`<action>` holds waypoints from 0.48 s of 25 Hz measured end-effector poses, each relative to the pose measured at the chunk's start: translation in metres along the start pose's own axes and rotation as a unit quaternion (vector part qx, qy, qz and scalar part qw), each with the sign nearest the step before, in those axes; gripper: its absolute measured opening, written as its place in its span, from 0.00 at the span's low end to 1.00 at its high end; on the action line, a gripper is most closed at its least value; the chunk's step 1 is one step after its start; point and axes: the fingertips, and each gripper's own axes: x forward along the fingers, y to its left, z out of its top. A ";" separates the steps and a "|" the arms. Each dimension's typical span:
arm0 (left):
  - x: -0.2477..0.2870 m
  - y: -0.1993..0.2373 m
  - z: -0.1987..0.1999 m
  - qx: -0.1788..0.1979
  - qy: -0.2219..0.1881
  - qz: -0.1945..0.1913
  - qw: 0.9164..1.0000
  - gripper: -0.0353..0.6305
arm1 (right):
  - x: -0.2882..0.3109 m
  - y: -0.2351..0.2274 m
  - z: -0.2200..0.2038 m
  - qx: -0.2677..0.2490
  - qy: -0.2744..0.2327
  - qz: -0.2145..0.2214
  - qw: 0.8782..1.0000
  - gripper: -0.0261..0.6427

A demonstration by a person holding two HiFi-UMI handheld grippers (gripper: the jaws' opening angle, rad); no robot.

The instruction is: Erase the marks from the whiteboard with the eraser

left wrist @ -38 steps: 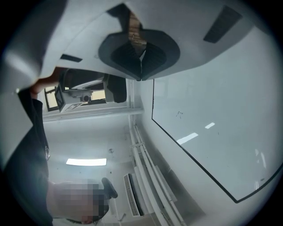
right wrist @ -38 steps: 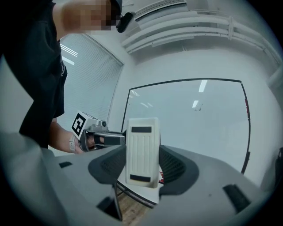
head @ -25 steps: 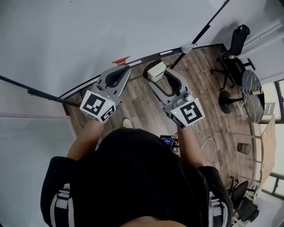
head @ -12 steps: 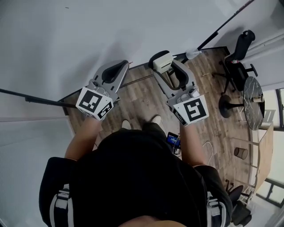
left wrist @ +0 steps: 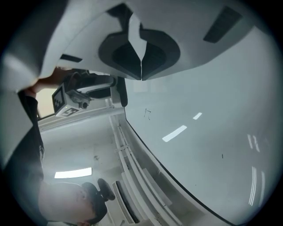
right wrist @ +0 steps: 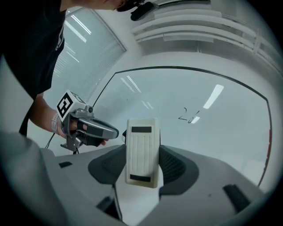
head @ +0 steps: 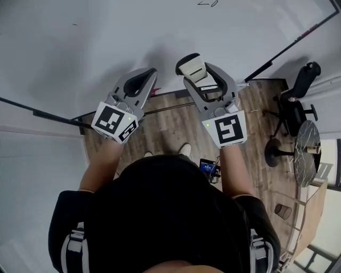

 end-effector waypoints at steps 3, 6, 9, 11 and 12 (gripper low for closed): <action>0.028 0.007 0.009 0.011 -0.002 0.027 1.000 0.06 | 0.013 -0.037 0.003 -0.058 0.014 0.014 0.998 0.38; 0.043 0.007 0.015 0.016 -0.007 0.053 0.998 0.06 | 0.025 -0.063 0.021 -0.126 0.005 0.027 0.992 0.38; 0.044 0.003 0.021 0.026 -0.015 0.071 0.997 0.06 | 0.031 -0.076 0.047 -0.202 -0.011 0.022 0.979 0.38; 0.043 0.007 0.030 0.036 -0.023 0.087 0.995 0.06 | 0.038 -0.078 0.069 -0.259 -0.022 0.023 0.965 0.38; 0.042 0.011 0.037 0.041 -0.029 0.096 0.994 0.06 | 0.042 -0.078 0.081 -0.288 -0.029 0.025 0.957 0.38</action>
